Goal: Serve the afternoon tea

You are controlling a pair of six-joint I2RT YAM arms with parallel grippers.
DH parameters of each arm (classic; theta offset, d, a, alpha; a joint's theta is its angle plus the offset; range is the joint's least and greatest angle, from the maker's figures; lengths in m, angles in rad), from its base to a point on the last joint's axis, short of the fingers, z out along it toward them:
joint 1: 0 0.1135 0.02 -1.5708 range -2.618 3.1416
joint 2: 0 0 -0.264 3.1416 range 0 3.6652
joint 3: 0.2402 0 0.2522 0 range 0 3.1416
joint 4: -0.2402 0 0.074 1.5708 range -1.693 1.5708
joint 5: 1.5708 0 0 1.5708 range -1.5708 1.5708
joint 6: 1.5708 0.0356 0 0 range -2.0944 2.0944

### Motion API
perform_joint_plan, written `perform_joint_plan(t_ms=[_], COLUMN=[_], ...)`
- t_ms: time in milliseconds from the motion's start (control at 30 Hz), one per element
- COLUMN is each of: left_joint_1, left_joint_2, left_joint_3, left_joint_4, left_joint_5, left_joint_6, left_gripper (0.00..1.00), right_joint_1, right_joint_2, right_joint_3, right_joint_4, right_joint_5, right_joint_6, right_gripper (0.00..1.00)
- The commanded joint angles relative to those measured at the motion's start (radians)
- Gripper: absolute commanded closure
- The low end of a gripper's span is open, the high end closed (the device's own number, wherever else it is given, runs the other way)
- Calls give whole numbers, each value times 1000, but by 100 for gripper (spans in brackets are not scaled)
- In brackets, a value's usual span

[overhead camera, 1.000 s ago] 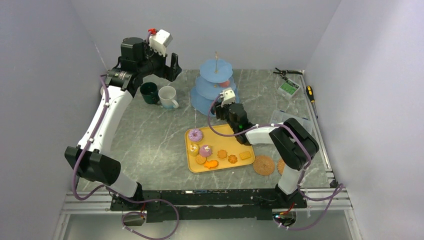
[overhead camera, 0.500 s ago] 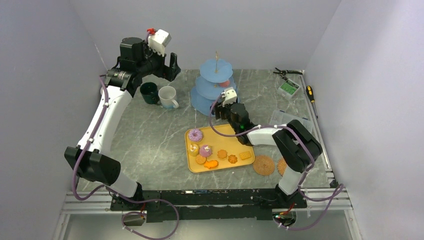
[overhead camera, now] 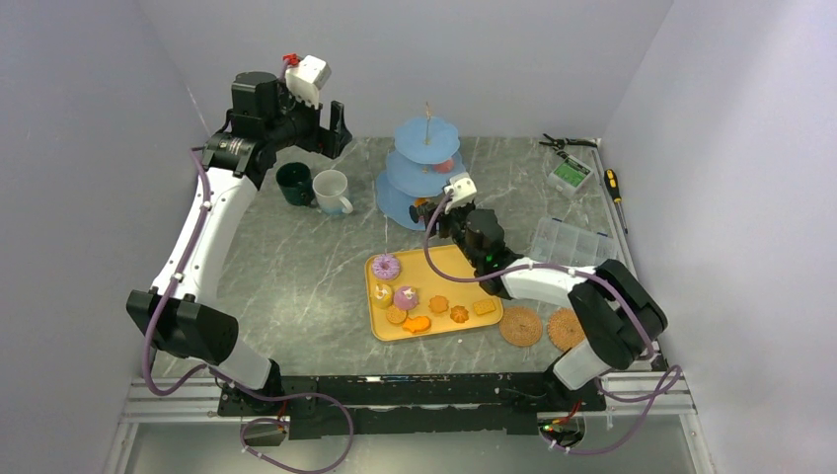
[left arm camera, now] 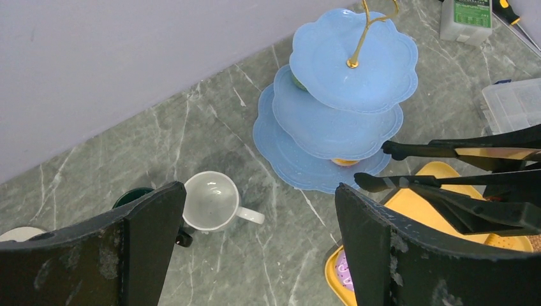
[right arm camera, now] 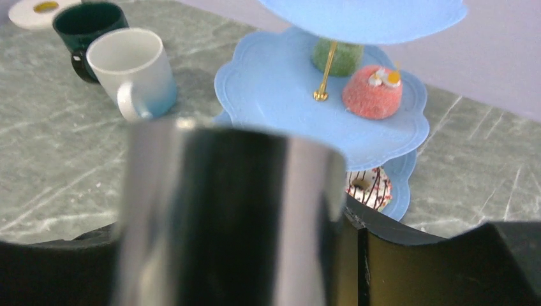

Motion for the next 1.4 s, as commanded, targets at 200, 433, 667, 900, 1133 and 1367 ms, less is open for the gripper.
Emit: perform_joint_plan(t_ms=[200,433,667,900,1133,1367], left_joint_1=[4,6,12,17,19,21], left_joint_2=[-15,-14,-9,11,-7,-9], left_joint_3=[25,25,45,83,70,62], left_joint_4=[20,7,-36,-118,-111,-99], left_joint_5=[6,1,18,16,17,18], left_joint_6=[-15,5,1,21,23,26], left_gripper=[7,7,7,7,7,7], right_joint_1=[0,51,201,278,294,295], right_joint_2=[62,-109,-351,-476,-443,-387], right_joint_3=[18,-91,-250,-303,-295,-291], right_joint_4=[24,-32,-160,-264,-279,-275], right_joint_5=[-1,-61,-146,-225,-253,-236], right_joint_6=[9,14,98,146,141,130], right_gripper=[38,39,39,39,39,41])
